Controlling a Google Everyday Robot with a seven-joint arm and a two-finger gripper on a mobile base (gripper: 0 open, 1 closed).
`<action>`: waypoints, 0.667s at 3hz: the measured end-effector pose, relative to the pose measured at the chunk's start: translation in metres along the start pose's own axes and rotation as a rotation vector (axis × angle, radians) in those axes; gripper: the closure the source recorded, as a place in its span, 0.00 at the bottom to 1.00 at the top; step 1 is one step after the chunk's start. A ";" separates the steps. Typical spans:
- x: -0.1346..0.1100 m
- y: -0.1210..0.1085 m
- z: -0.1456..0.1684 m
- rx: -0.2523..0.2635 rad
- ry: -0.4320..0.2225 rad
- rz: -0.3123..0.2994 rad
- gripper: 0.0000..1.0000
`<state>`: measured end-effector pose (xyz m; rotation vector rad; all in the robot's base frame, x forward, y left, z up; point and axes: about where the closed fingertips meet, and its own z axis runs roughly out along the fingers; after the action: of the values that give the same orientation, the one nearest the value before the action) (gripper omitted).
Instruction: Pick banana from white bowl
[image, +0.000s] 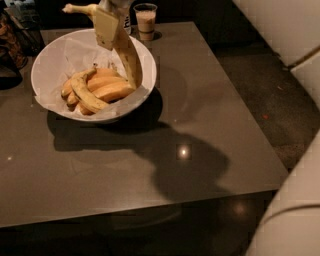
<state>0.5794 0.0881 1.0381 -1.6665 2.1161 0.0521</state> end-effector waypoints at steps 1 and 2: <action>0.024 0.040 -0.017 -0.075 -0.077 0.032 1.00; 0.025 0.041 -0.017 -0.078 -0.077 0.033 1.00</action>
Offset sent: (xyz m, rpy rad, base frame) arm -0.0717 -0.0300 -0.0102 0.1235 0.1043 0.0193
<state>0.5320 0.0715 1.0345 -1.6455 2.1089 0.2082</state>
